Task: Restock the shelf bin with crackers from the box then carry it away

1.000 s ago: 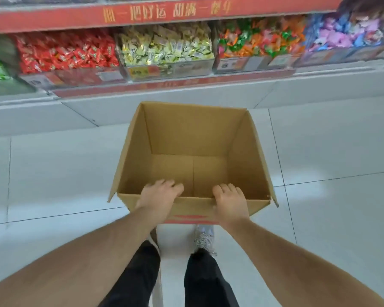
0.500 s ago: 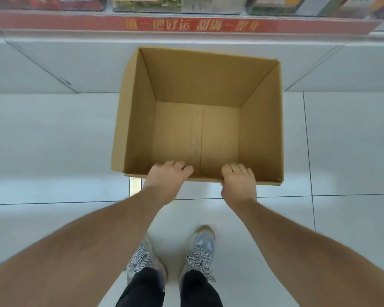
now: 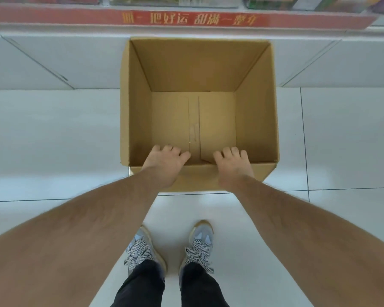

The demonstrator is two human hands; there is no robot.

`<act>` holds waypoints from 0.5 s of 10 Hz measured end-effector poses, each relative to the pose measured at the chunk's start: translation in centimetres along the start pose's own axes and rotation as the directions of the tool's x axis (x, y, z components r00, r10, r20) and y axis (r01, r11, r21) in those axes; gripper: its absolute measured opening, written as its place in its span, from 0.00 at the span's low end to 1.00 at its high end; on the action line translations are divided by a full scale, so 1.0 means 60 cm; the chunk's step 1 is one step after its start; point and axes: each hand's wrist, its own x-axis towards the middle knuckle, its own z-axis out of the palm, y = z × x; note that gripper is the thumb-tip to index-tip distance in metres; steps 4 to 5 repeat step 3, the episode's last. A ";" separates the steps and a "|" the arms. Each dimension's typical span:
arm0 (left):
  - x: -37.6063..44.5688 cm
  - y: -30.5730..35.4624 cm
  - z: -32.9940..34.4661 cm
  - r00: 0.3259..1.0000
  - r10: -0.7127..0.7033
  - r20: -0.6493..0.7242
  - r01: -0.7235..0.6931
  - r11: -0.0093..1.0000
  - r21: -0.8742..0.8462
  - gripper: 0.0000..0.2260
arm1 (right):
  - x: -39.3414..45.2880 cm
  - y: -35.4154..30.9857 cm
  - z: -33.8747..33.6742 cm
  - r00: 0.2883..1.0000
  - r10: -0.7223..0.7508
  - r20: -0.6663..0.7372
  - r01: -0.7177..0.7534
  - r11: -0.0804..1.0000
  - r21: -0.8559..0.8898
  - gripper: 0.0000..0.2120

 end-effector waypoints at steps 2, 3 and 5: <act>-0.143 0.037 -0.118 0.989 0.004 0.146 0.018 0.989 -0.145 0.30 | -0.138 -0.020 -0.130 0.988 -0.019 0.154 -0.009 0.984 0.179 0.44; -0.223 0.056 -0.194 0.990 0.019 0.142 0.009 0.981 -0.195 0.32 | -0.231 -0.019 -0.209 0.993 -0.015 0.116 -0.018 0.960 0.280 0.42; -0.223 0.056 -0.194 0.990 0.019 0.142 0.009 0.981 -0.195 0.32 | -0.231 -0.019 -0.209 0.993 -0.015 0.116 -0.018 0.960 0.280 0.42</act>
